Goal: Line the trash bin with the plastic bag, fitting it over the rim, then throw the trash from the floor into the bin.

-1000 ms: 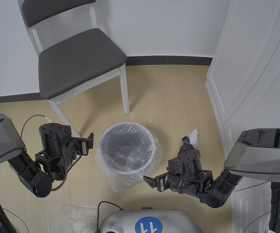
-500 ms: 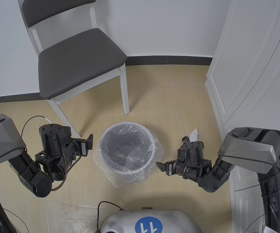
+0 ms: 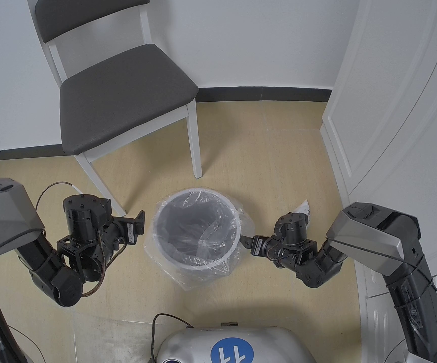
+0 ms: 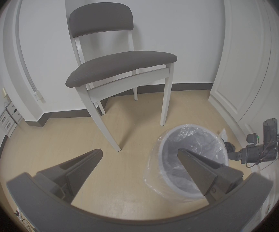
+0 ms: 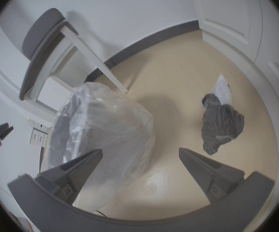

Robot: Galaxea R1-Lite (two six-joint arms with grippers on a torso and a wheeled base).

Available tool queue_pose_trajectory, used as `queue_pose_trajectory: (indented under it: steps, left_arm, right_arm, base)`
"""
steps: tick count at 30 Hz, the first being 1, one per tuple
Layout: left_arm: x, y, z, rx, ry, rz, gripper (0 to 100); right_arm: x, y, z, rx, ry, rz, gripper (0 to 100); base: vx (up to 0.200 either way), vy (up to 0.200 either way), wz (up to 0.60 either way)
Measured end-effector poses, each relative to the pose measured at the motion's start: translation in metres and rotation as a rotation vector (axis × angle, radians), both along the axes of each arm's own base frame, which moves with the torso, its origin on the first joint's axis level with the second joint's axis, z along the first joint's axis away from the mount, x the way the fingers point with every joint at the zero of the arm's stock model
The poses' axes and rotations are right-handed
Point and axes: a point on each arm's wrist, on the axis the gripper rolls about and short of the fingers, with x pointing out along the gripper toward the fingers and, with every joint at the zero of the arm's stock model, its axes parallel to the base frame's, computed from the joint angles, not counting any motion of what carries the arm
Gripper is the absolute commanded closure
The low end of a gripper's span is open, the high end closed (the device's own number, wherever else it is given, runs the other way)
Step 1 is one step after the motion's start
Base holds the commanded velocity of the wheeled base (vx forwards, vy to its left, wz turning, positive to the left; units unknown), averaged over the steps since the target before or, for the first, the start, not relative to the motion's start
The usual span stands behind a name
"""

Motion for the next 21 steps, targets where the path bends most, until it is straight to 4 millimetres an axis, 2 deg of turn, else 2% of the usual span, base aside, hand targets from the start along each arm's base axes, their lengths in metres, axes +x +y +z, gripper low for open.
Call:
queue_pose_trajectory:
  steps: [5,12,21]
  left_arm:
    - [0.007,0.007,-0.007,0.003,0.016,0.016,0]
    - [0.02,0.023,-0.033,-0.033,0.054,-0.056,0]
    - [0.015,0.032,-0.07,-0.024,0.158,-0.068,0]
  right_arm:
    - [0.016,0.006,-0.001,0.06,0.089,-0.051,0]
    - [0.032,0.009,0.0,0.131,0.157,-0.107,0]
    - [0.039,0.007,0.0,0.161,0.202,-0.138,0]
  base:
    - [0.0,0.0,0.0]
    - [0.0,0.0,0.0]
    - [0.0,0.0,0.0]
